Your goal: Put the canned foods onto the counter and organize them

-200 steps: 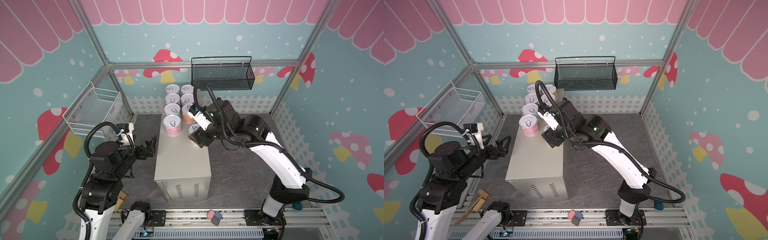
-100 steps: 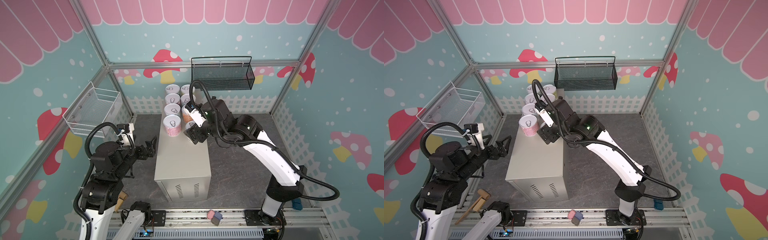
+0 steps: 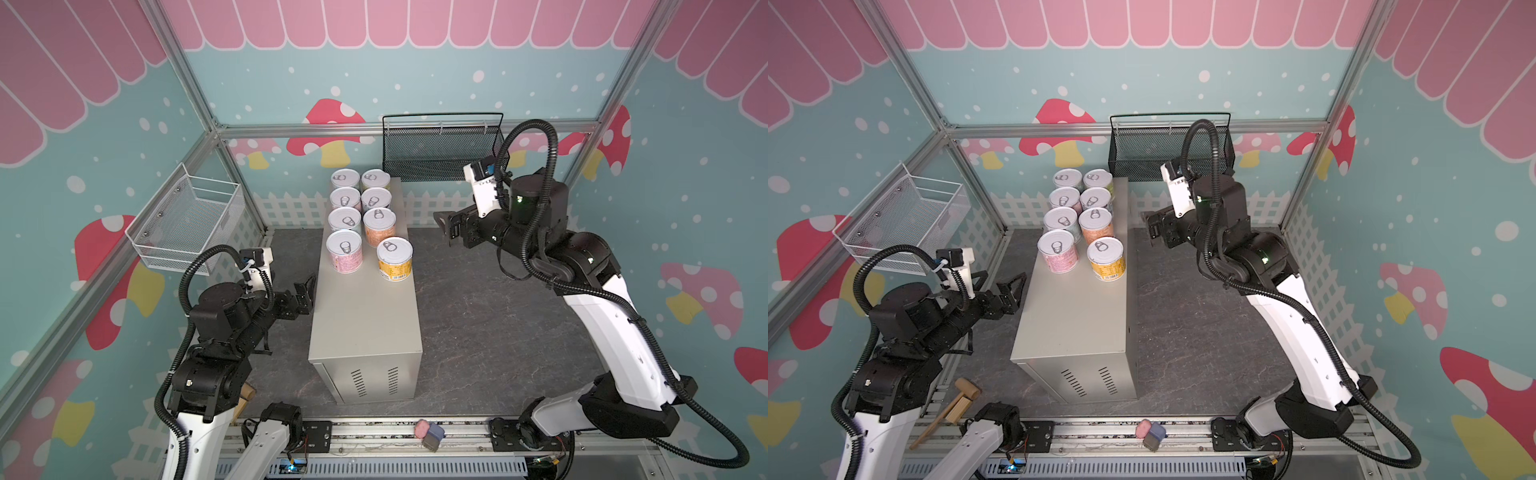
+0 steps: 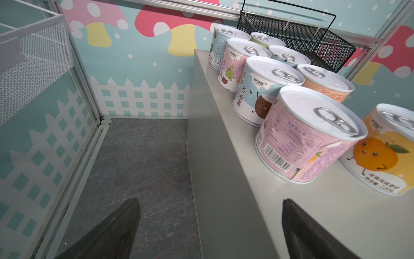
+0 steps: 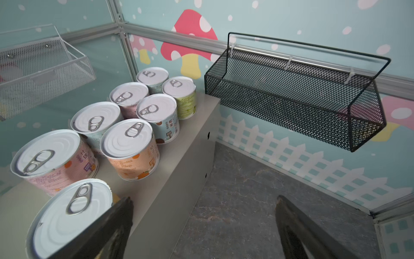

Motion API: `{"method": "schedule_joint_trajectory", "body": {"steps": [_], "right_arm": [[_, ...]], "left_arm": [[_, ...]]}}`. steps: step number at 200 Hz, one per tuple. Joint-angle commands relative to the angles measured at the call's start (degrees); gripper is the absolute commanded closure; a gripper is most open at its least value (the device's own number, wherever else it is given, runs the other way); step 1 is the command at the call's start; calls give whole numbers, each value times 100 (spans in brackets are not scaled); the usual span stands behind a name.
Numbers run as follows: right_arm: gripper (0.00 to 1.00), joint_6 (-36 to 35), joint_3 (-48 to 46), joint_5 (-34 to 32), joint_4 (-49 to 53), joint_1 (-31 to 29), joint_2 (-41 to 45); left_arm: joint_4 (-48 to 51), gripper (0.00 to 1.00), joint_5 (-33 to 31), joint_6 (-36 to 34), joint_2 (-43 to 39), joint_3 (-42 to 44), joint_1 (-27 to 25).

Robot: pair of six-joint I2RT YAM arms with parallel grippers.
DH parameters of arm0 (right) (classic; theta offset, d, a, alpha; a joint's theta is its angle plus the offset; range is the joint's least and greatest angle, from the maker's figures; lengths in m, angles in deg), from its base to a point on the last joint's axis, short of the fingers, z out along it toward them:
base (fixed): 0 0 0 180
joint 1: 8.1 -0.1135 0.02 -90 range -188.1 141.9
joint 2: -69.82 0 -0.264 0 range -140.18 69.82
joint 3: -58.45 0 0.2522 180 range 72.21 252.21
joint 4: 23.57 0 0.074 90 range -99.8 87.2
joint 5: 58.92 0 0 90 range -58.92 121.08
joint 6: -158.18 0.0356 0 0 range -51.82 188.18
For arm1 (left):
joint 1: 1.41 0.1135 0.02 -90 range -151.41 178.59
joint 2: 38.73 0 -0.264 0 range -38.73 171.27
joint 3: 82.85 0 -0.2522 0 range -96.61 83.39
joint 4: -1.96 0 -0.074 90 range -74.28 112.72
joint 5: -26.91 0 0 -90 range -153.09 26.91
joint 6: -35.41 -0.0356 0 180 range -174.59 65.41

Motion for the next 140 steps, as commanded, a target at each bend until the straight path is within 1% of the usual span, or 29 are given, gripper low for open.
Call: {"method": "schedule_joint_trajectory", "body": {"steps": [1, 20, 59, 89, 140], "right_arm": [[1, -96, -266, 479, -479, 214, -185], [1, -169, -420, 653, -661, 324, -364], [1, -176, -853, 665, -1179, 431, -571], [1, -194, -1103, 965, -1506, 430, -698], [1, -129, -1112, 1269, -1693, 432, -942]], "left_arm": [[-121, 1, 144, -162, -105, 32, 22], [-151, 1, 300, -197, -159, 80, 23], [-227, 1, 535, -241, -224, 159, 14], [-243, 1, 565, -264, -173, 159, 9], [-302, 1, 573, -268, -159, 225, 4]]}}
